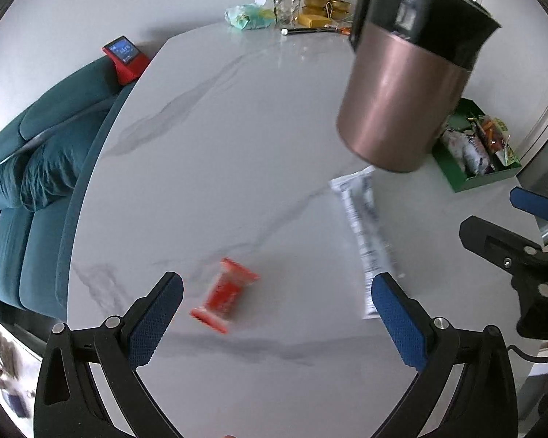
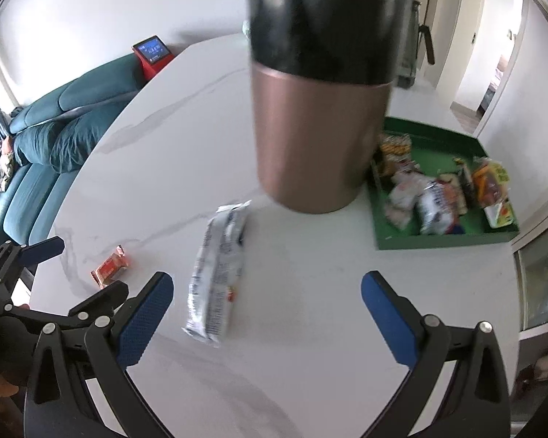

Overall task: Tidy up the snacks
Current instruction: 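Move both tools back toward the red candy and white bar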

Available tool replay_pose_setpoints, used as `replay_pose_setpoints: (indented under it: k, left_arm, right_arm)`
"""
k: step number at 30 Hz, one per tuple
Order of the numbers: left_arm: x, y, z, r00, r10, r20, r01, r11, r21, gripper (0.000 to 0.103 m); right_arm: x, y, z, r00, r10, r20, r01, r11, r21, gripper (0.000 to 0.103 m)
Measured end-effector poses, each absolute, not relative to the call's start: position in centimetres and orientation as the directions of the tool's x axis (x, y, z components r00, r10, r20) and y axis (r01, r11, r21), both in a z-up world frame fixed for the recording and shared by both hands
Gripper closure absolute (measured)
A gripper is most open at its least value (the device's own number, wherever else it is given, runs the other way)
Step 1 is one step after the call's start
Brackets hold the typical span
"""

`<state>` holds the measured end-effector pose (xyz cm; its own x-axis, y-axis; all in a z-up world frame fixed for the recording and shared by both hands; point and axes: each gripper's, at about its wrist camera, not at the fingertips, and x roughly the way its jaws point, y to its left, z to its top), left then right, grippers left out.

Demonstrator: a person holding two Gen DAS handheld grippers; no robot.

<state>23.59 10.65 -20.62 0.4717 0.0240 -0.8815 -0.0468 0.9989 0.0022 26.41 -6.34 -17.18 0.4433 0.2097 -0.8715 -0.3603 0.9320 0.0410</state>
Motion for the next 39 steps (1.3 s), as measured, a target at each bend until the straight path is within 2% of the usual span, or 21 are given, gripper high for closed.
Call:
replay_pose_setpoints:
  k: [17, 39]
  left_arm:
    - [24.3, 16.3, -26.1, 0.411, -0.018, -0.911, -0.020, 0.999, -0.029, 0.002]
    - [25.6, 15.9, -27.8, 0.375, -0.009, -0.927, 0.010, 1.000, -0.005, 0.003]
  right_arm:
    - [28.4, -0.4, -23.7, 0.351, 0.155, -0.923, -0.361, 0.932, 0.019, 0.000]
    - [28.8, 0.7, -25.7, 0.324, 0.115, -0.939, -0.407, 0.913, -0.028, 0.000]
